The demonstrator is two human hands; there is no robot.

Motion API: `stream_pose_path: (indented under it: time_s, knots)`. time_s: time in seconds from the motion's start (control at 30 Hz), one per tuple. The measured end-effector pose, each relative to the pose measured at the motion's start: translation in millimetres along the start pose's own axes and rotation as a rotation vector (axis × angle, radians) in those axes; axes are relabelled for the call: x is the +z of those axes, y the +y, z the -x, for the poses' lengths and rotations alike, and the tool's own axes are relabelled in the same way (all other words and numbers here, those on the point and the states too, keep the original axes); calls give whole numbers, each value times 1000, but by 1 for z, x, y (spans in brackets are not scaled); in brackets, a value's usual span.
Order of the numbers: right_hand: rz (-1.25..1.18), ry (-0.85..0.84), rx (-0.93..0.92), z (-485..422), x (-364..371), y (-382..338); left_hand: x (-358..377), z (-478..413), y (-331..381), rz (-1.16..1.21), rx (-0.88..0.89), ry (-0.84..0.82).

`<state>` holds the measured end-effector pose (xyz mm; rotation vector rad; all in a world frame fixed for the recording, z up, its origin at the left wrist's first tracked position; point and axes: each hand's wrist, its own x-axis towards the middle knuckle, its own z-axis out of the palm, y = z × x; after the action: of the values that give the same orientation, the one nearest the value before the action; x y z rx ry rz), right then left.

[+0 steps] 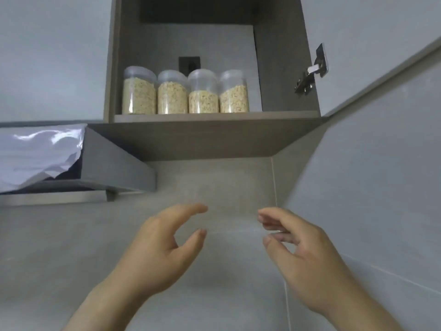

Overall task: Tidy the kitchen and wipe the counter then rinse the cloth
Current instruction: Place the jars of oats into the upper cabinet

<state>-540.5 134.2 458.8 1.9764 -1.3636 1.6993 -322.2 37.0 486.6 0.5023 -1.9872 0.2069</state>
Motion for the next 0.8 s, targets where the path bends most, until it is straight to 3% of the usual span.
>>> stream_pose_path:
  time_s: [0.13, 0.37, 0.6, 0.8]
  knots:
    - [-101, -43, 156, 71, 18, 25, 30, 70, -15, 136, -74, -154]
    - [-80, -161, 557, 191, 48, 82, 89, 189, -26, 287, -376, -376]
    - [59, -349, 802, 291, 62, 125, 136, 294, -17, 288, -425, -732]
    - [61, -377, 985, 356, 67, 145, 162, 358, -4, 272, -473, -912]
